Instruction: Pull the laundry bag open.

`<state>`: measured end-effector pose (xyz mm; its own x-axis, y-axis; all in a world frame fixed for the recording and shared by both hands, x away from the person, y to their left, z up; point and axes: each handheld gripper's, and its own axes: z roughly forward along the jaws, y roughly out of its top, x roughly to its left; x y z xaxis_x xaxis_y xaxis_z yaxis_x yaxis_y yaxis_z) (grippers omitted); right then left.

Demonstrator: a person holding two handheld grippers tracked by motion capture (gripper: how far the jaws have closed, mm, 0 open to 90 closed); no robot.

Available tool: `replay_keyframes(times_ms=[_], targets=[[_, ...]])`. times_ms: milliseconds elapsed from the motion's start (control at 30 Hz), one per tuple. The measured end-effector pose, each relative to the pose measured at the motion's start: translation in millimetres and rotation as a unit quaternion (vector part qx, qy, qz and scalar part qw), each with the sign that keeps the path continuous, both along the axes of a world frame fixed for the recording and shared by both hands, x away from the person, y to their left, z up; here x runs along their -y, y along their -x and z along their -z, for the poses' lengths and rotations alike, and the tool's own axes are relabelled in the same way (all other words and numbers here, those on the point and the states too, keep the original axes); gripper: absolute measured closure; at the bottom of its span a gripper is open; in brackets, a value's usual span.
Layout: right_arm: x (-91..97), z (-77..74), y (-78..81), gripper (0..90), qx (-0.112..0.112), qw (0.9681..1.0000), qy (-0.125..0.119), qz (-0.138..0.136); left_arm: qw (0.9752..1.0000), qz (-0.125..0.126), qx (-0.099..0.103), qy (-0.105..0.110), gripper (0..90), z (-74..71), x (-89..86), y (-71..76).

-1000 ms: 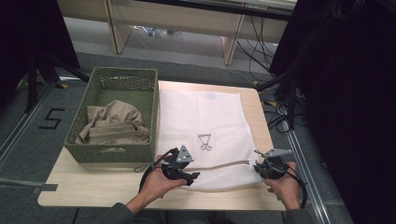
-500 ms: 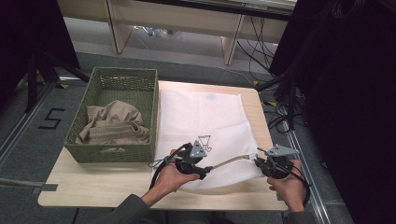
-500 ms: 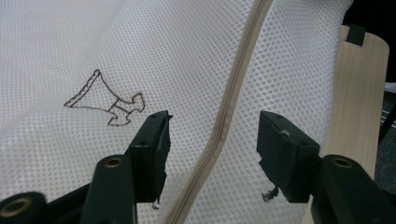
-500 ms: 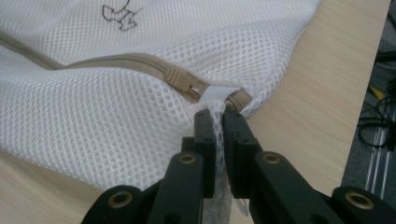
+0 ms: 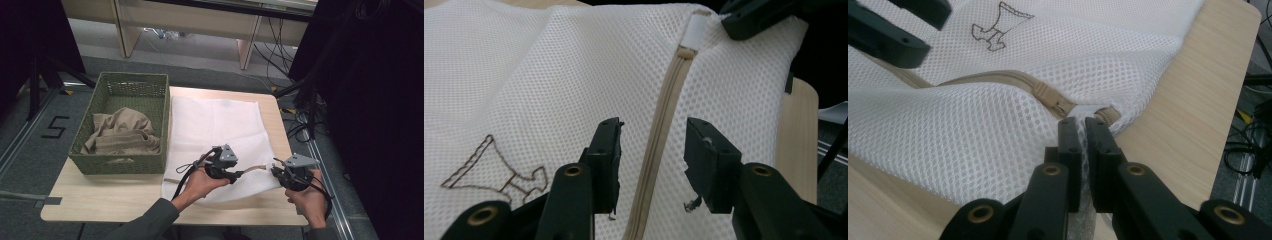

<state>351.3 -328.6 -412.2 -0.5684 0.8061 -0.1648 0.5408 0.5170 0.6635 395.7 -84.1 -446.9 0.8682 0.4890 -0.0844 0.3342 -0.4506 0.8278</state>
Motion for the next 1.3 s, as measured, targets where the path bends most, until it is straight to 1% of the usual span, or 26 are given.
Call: replay_keyframes(times_ms=[33,67,100,133,200,233,267,300,333,367,400,467,500,600,633,733,767,867,900,933,1000,1067,1100,1167,1200,1300], targets=[[-0.1,0.0,-0.3,87.3,0.0,1.0,0.0,0.001,1.0,0.004,0.004,-0.004,59.0,0.8,8.3,-1.1],[-0.1,0.3,-0.7,87.2,0.002,1.0,0.003,-0.002,1.0,0.007,0.004,-0.005,59.6,1.0,12.1,-1.8],[-0.2,0.3,-0.4,87.2,0.004,1.0,0.003,-0.003,1.0,0.007,0.004,-0.005,59.8,1.0,12.1,-1.8],[-0.8,-0.5,0.3,87.3,0.003,1.0,0.004,-0.003,0.9999,0.011,0.008,-0.01,60.7,1.3,19.6,-3.4],[-1.1,-1.7,0.6,87.3,0.004,1.0,0.001,-0.003,0.9998,0.016,0.01,-0.011,61.7,0.7,26.3,-5.7],[-1.1,-1.7,0.6,87.3,0.004,1.0,0.001,-0.003,0.9998,0.016,0.01,-0.011,62.9,0.7,26.3,-5.7],[-1.5,-2.2,0.7,87.3,0.004,1.0,0.004,-0.004,0.9997,0.017,0.01,-0.011,62.9,0.9,30.4,-7.5],[-3.5,-2.5,1.5,87.3,0.005,0.9999,0.013,-0.006,0.9997,0.019,0.008,-0.013,65.1,1.2,33.8,-8.7],[-4.1,-2.6,1.5,87.3,0.006,0.9998,0.019,-0.006,0.9994,0.025,0.012,-0.022,66.4,2.1,39.8,-10.2],[-4.1,-2.6,1.5,87.3,0.006,0.9998,0.019,-0.006,0.9994,0.025,0.012,-0.022,67.0,2.1,39.8,-10.2],[-5.1,-2.7,0.8,87.3,0.007,0.9995,0.028,-0.01,0.9991,0.027,0.017,-0.028,67.6,2.9,43.8,-10.8],[-6.7,-2.7,1.8,87.3,0.007,0.9994,0.034,-0.008,0.9988,0.031,0.018,-0.034,68.6,4.5,50.1,-12.7],[-7.5,-2.6,1.9,87.4,0.008,0.999,0.042,-0.013,0.9988,0.031,0.018,-0.034,68.8,4.5,50.1,-12.7],[-9.7,-2.4,1.4,87.4,0.009,0.9988,0.047,-0.012,0.9985,0.036,0.01,-0.039,69.5,4.8,56.1,-17.6],[-10.3,-2.2,1.5,87.5,0.006,0.9987,0.049,-0.012,0.9985,0.036,0.01,-0.039,69.5,4.8,56.1,-17.6],[-10.5,-1.5,0.5,87.4,0.007,0.9983,0.055,-0.018,0.9983,0.039,0.007,-0.043,70.0,5.8,60.3,-19.1],[-10.3,-1.2,0.4,87.4,0.007,0.9986,0.051,-0.015,0.9983,0.039,0.009,-0.044,70.0,5.9,61.7,-19.2],[-10.2,-0.4,-0.1,87.4,0.005,0.9985,0.053,-0.016,0.9982,0.041,0.007,-0.042,69.7,7.2,65.1,-20.0],[-9.9,-1.2,-0.2,87.4,0.004,0.9986,0.05,-0.016,0.9979,0.045,0.011,-0.044,69.2,7.2,66.3,-19.9],[-10.2,-1.3,-0.1,87.5,0.004,0.9988,0.047,-0.014,0.9971,0.052,0.016,-0.053,69.2,7.1,67.8,-19.6],[-10.7,-1.3,-0.2,87.5,0.006,0.9985,0.051,-0.02,0.997,0.053,0.016,-0.054,70.4,7.2,68.8,-19.6],[-10.9,-1.8,0.0,87.5,0.007,0.9985,0.05,-0.021,0.997,0.057,0.012,-0.051,71.1,7.7,69.8,-20.9],[-11.0,-2.0,-0.4,87.5,0.007,0.9985,0.05,-0.022,0.9971,0.062,0.01,-0.044,75.0,8.2,70.5,-21.6],[-11.2,-2.0,0.0,87.5,0.006,0.9986,0.048,-0.019,0.9969,0.063,0.008,-0.047,76.9,8.9,70.6,-22.8],[-11.0,-2.1,0.1,87.5,0.005,0.9985,0.05,-0.02,0.9968,0.066,0.002,-0.044,79.2,10.4,71.0,-24.1],[-11.0,-1.8,-0.4,87.5,0.006,0.9986,0.049,-0.02,0.9967,0.067,0.002,-0.046,80.2,11.1,72.1,-24.4]])
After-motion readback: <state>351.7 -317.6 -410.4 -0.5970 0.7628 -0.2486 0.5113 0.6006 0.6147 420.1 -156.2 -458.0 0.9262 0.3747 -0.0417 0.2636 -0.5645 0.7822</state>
